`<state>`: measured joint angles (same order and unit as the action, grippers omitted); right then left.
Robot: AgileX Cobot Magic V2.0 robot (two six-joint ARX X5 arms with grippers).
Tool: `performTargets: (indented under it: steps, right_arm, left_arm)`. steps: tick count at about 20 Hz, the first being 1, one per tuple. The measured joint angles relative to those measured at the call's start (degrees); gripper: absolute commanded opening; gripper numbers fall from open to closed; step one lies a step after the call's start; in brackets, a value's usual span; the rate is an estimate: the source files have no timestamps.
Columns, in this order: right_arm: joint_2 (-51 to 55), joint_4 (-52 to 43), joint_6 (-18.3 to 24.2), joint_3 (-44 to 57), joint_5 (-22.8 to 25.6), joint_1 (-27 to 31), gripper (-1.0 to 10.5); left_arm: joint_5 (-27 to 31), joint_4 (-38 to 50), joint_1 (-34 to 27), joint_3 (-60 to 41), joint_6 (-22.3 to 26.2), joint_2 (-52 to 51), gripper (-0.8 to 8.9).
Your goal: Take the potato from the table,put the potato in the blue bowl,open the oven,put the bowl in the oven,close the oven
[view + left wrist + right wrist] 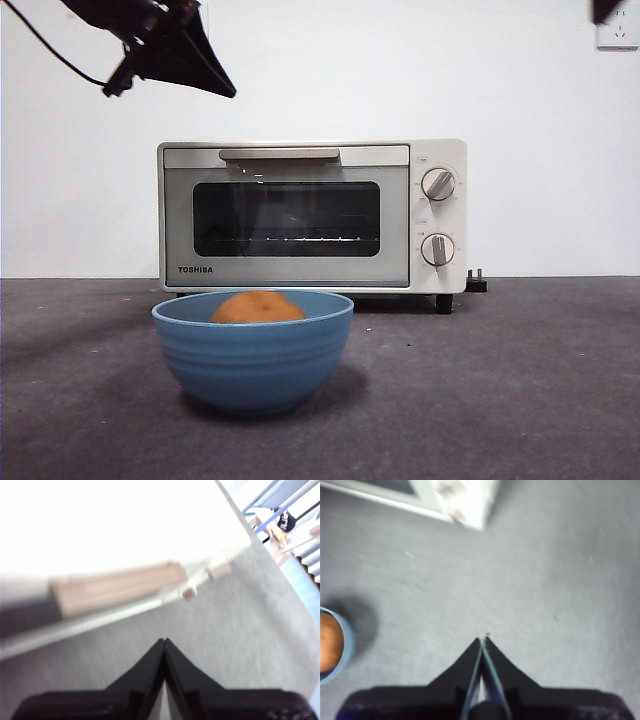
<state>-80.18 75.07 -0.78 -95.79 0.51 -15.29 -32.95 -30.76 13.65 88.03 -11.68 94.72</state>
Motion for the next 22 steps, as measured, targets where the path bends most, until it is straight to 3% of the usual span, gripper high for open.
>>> performTargets:
  steps: [6,7,10,11,22]
  right_arm:
    - [14.7,-7.5,0.6,21.2,-9.7,9.0,-0.1]
    - [15.8,-7.4,0.5,23.3,-12.9,10.5,-0.1]
    - [18.4,-9.0,0.6,29.1,-28.5,14.6,-0.1]
    - [18.9,-9.5,0.6,30.2,-31.3,15.5,-0.1]
    - [19.6,-10.2,0.6,32.3,-32.7,16.1,-0.1]
  left_arm:
    - [0.2,-1.3,0.0,8.1,0.0,8.7,-0.05]
    - [0.8,-1.3,0.0,8.5,0.0,9.5,-0.05]
    - [5.8,-1.0,0.3,9.1,0.0,11.2,-0.05]
    - [6.2,-0.7,0.3,9.1,0.0,11.6,-0.06]
    - [7.3,1.8,0.7,9.5,0.6,13.0,-0.06]
